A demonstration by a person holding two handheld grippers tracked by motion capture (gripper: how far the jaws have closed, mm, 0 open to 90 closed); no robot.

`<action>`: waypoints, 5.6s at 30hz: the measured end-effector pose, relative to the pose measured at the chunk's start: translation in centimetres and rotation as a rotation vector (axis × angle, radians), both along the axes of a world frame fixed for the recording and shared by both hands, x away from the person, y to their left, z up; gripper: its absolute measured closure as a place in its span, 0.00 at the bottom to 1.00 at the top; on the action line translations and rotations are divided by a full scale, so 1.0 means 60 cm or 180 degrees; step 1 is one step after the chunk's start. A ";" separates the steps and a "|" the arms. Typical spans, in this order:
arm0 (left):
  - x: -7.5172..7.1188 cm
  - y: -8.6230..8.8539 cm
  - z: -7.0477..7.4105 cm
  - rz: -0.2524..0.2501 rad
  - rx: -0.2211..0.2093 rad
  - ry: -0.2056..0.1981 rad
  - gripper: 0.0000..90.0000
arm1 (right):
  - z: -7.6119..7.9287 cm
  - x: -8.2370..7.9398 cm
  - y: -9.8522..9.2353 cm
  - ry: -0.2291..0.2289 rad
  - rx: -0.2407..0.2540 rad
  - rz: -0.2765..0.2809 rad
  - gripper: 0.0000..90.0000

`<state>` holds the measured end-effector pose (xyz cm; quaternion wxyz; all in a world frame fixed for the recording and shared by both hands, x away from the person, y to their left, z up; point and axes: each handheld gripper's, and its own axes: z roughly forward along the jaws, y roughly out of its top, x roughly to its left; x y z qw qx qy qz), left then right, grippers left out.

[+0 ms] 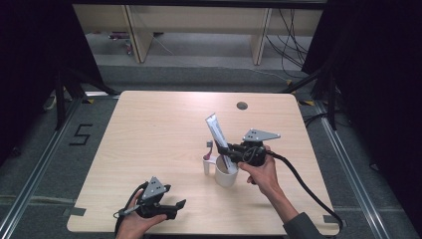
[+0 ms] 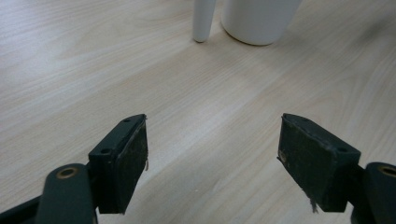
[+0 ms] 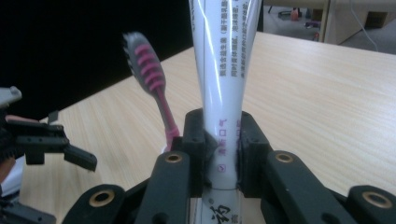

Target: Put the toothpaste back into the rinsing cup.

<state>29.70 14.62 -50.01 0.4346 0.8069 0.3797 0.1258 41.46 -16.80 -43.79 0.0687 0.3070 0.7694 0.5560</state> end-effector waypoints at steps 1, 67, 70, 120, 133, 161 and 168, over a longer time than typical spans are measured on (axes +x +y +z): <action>-0.001 0.000 0.000 -0.0005 0.0003 0.0002 0.26 | -0.003 0.001 0.000 0.0005 -0.0034 0.0008 0.86; -0.001 -0.004 -0.002 0.0020 -0.0085 -0.0003 0.26 | 0.011 -0.058 -0.054 -0.0116 -0.0520 -0.0077 0.54; -0.001 -0.003 -0.001 0.0018 -0.0072 0.0000 0.26 | 0.021 -0.063 -0.061 -0.0029 -0.0427 -0.0155 0.49; -0.003 0.001 -0.001 -0.0002 -0.0018 -0.0008 0.26 | -0.018 -0.116 -0.201 0.0194 -0.0471 -0.0750 0.29; -0.004 0.001 -0.001 0.0056 -0.0040 -0.0026 0.26 | -0.037 -0.140 -0.225 0.0279 -0.0456 -0.0825 0.26; -0.004 -0.003 -0.004 -0.0023 -0.0029 -0.0048 0.21 | -0.071 -0.195 -0.223 0.0296 -0.0702 -0.0771 0.18; -0.005 -0.007 -0.006 -0.0028 -0.0042 -0.0033 0.19 | -0.077 -0.204 -0.227 0.0349 -0.0804 -0.0726 0.18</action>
